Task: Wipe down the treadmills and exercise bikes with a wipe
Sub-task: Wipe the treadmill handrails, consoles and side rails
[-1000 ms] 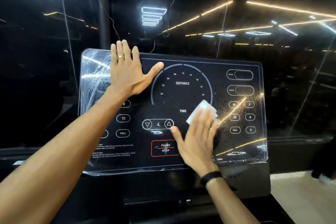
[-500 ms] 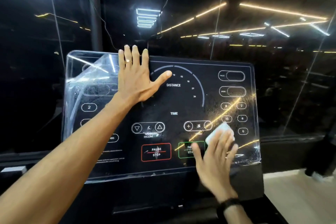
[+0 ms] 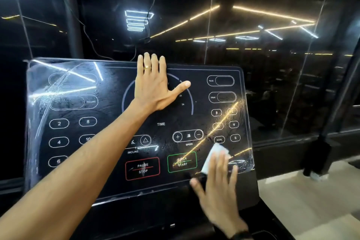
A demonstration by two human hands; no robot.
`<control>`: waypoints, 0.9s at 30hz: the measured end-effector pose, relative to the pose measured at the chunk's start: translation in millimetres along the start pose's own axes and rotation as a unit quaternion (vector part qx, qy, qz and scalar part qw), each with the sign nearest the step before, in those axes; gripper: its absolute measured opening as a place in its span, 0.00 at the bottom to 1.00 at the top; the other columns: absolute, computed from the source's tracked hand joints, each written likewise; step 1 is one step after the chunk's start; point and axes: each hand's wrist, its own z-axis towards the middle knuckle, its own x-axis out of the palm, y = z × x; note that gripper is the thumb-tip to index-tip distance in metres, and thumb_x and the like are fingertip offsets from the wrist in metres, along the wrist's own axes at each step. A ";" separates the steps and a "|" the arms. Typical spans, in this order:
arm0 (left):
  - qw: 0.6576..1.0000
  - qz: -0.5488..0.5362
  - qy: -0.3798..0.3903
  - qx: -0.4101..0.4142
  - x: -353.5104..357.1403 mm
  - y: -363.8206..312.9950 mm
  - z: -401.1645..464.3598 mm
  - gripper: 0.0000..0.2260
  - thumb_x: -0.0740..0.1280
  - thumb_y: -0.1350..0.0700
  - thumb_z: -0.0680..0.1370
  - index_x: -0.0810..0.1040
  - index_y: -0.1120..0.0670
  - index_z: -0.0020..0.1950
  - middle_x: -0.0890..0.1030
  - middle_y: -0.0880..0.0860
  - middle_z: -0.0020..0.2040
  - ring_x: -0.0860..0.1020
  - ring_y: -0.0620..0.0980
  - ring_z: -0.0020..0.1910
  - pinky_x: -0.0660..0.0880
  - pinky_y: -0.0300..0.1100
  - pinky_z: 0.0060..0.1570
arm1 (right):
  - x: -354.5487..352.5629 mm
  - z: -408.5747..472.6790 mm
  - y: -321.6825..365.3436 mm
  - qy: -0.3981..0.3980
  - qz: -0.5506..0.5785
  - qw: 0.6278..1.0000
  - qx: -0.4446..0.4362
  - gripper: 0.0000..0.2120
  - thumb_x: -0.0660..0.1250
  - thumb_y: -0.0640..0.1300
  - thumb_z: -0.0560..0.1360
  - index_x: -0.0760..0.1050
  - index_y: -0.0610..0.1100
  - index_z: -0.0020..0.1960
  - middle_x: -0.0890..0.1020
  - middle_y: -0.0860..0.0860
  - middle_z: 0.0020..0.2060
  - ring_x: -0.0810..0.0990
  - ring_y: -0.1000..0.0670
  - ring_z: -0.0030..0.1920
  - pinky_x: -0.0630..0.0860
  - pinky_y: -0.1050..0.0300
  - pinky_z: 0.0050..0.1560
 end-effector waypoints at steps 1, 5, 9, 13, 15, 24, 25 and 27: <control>1.000 0.001 -0.003 0.000 1.1 -1.3 -0.6 0.52 0.38 0.22 0.73 0.58 0.63 0.78 0.60 0.66 0.77 0.52 0.65 0.79 0.44 0.61 0.77 | -8.9 17.2 -11.3 -0.005 0.008 0.999 0.041 0.48 0.38 0.72 0.79 0.47 0.32 0.79 0.51 0.34 0.79 0.50 0.36 0.80 0.45 0.34 0.75; 1.000 0.019 -0.010 0.003 4.3 -4.7 -0.9 0.51 0.40 0.22 0.73 0.60 0.62 0.77 0.62 0.66 0.76 0.54 0.67 0.78 0.45 0.63 0.76 | -46.9 82.9 -10.7 -0.037 0.074 0.993 0.085 0.52 0.23 0.78 0.67 0.23 0.39 0.75 0.29 0.36 0.76 0.25 0.42 0.76 0.24 0.41 0.73; 1.000 0.025 -0.018 0.001 6.3 -5.4 -0.5 0.50 0.42 0.22 0.73 0.62 0.62 0.75 0.66 0.65 0.73 0.57 0.68 0.76 0.46 0.63 0.76 | -61.9 69.1 35.9 -0.042 0.078 0.995 -0.041 0.50 0.30 0.76 0.71 0.24 0.40 0.77 0.26 0.41 0.76 0.24 0.44 0.76 0.22 0.43 0.73; 0.999 0.023 -0.030 0.000 7.0 -3.1 -0.7 0.47 0.44 0.23 0.74 0.65 0.61 0.72 0.69 0.62 0.67 0.63 0.66 0.70 0.48 0.64 0.75 | -14.5 2.6 38.3 -0.017 0.063 0.991 -0.116 0.47 0.41 0.73 0.77 0.46 0.37 0.81 0.46 0.40 0.81 0.45 0.42 0.81 0.40 0.40 0.77; 0.999 0.021 -0.038 0.001 8.3 -3.9 -1.1 0.45 0.45 0.23 0.74 0.65 0.61 0.71 0.69 0.62 0.64 0.64 0.65 0.68 0.49 0.64 0.75 | 5.6 -11.1 15.8 -0.004 0.062 0.997 -0.045 0.46 0.43 0.72 0.79 0.52 0.36 0.80 0.57 0.36 0.78 0.56 0.38 0.78 0.48 0.39 0.76; 0.998 0.032 -0.055 0.005 11.6 -7.0 -1.5 0.43 0.45 0.24 0.76 0.66 0.62 0.68 0.69 0.62 0.62 0.65 0.65 0.66 0.50 0.64 0.75 | -55.3 92.2 -12.4 -0.079 0.127 0.983 0.105 0.51 0.25 0.77 0.70 0.25 0.39 0.76 0.28 0.37 0.75 0.24 0.41 0.76 0.29 0.41 0.76; 0.998 0.032 -0.057 0.005 12.0 -6.3 -1.5 0.43 0.45 0.25 0.76 0.66 0.62 0.68 0.69 0.62 0.62 0.65 0.65 0.66 0.50 0.64 0.75 | -55.8 90.9 -2.1 -0.080 0.102 0.989 0.073 0.50 0.28 0.76 0.72 0.26 0.37 0.77 0.29 0.37 0.76 0.26 0.40 0.76 0.31 0.40 0.77; 0.998 0.035 -0.056 0.004 12.1 -5.6 -1.7 0.43 0.45 0.25 0.76 0.66 0.62 0.68 0.69 0.63 0.62 0.65 0.66 0.66 0.50 0.64 0.75 | -47.4 66.5 18.0 -0.079 0.078 0.994 -0.003 0.49 0.33 0.74 0.75 0.31 0.35 0.78 0.32 0.37 0.78 0.31 0.40 0.78 0.33 0.41 0.77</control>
